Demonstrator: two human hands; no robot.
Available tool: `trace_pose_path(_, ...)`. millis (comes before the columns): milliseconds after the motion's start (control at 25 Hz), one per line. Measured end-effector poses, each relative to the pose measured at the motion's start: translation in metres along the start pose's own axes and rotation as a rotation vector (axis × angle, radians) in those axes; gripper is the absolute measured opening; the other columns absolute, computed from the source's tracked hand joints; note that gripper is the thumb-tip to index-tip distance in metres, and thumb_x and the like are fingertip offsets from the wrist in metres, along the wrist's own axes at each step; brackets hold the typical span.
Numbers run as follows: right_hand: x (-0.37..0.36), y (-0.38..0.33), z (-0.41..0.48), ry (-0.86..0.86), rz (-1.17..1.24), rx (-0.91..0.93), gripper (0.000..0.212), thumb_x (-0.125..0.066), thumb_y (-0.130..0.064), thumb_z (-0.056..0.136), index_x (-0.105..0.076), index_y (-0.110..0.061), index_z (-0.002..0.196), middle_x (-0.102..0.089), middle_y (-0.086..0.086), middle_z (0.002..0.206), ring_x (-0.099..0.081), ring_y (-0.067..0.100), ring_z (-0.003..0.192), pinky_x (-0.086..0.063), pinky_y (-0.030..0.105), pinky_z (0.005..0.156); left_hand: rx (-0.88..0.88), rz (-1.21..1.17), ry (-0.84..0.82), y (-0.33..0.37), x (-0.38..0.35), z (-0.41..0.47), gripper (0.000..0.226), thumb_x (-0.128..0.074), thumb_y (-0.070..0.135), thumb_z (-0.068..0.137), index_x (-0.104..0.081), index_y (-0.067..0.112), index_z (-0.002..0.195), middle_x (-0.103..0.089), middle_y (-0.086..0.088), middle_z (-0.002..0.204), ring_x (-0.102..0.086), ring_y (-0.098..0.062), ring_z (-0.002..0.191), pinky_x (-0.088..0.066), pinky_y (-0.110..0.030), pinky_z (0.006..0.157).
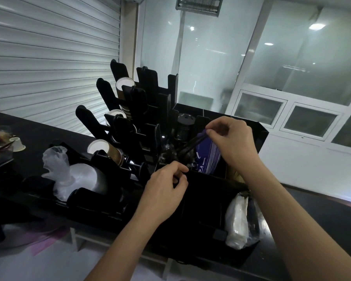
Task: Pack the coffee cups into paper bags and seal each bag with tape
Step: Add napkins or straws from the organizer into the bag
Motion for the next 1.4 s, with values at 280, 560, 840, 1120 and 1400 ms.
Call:
trace_pose_path(280,0.043,-0.021,-0.024,0.034,0.122,0.027,0.012,-0.071,-0.019,0.092,-0.077,-0.029,0.09,-0.074,-0.013,0.079,-0.068,0.002,0.077,-0.048,0.012,0.068,-0.146,0.03,0.124,0.025,0.008,-0.01,0.026,-0.057,0.026,0.097,-0.059,0.034,0.121,-0.058,0.021,0.108,-0.053,-0.003,0.106,-0.051,-0.029,0.091)
trace_pose_path(560,0.072,-0.043,-0.073,-0.097,0.188,0.077,0.013,-0.073,-0.017,0.092,-0.078,-0.029,0.092,-0.075,-0.013,0.082,-0.07,0.012,0.077,-0.058,0.028,0.073,-0.271,0.129,0.213,0.041,0.011,-0.036,0.036,-0.054,0.032,0.1,-0.056,0.03,0.136,-0.053,0.022,0.126,-0.039,0.001,0.122,-0.035,-0.016,0.102)
trace_pose_path(840,0.079,-0.034,-0.123,-0.106,0.306,0.019,0.013,-0.075,-0.011,0.091,-0.079,-0.022,0.096,-0.074,-0.002,0.078,-0.071,0.013,0.074,-0.06,0.032,0.077,-0.194,0.014,0.023,0.036,0.005,-0.081,0.018,-0.059,0.039,0.097,-0.067,0.039,0.113,-0.061,0.02,0.103,-0.053,0.004,0.109,-0.042,-0.011,0.091)
trace_pose_path(1120,0.075,-0.02,-0.174,-0.113,0.552,-0.108,0.015,-0.076,-0.006,0.087,-0.076,-0.009,0.102,-0.075,0.005,0.085,-0.068,0.012,0.07,-0.055,0.024,0.067,-0.116,-0.101,-0.114,0.025,-0.008,-0.131,0.016,-0.068,0.038,0.091,-0.072,0.04,0.106,-0.068,0.015,0.099,-0.06,0.001,0.103,-0.046,-0.015,0.091)
trace_pose_path(1400,0.06,-0.008,-0.232,-0.247,0.604,-0.199,0.014,-0.074,-0.005,0.088,-0.075,-0.015,0.098,-0.076,0.013,0.099,-0.071,0.015,0.079,-0.06,0.031,0.075,-0.081,-0.19,-0.215,0.019,-0.016,-0.159,0.015,-0.064,0.045,0.091,-0.071,0.043,0.104,-0.073,0.012,0.099,-0.066,-0.01,0.101,-0.056,-0.038,0.088)
Point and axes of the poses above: each hand's wrist, its own z-axis towards the middle knuckle, its own x-axis out of the back of the hand, y = z × x, the point moved 2 cm from there along z, towards the middle knuckle
